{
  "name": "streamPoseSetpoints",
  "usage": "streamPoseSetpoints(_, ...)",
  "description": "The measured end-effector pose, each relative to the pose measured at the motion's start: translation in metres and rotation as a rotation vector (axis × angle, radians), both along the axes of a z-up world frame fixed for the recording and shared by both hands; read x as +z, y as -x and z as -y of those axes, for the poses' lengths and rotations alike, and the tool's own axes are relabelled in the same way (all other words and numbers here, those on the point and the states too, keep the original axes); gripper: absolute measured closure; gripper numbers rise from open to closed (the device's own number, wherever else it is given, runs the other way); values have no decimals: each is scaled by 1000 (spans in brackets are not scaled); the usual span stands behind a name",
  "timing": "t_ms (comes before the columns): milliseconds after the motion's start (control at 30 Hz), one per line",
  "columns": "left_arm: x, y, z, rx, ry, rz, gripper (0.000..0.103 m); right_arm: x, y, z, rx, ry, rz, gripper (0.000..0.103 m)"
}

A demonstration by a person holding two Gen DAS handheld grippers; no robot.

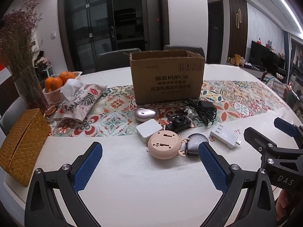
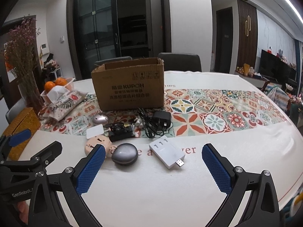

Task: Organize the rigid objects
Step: 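Grasp the pink round toy with the left gripper while the right gripper grasps the white USB hub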

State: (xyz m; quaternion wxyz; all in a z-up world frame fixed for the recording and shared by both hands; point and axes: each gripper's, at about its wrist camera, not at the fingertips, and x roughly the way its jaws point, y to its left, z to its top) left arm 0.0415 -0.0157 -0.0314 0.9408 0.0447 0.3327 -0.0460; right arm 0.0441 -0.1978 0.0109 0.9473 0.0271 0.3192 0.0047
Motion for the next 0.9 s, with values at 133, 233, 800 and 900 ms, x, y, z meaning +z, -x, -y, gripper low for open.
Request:
streamPoseSetpoints(133,-9,-15,6,-3,-6,-42,0,-8,-12,5,-3,0,-32,0)
streamPoseSetpoints(233,-16,-27,9,-8,-7,-77,0,-14,-23,8,-5,5,-57,0)
streamPoseSetpoints(800,-65,-91,20,-28,-50,-296,1,-62,-86,14,11,16,-266,0)
streamPoseSetpoints(900,-72,-98,22,-35,-57,-318,2,-70,-95,17,6,23,-299,0)
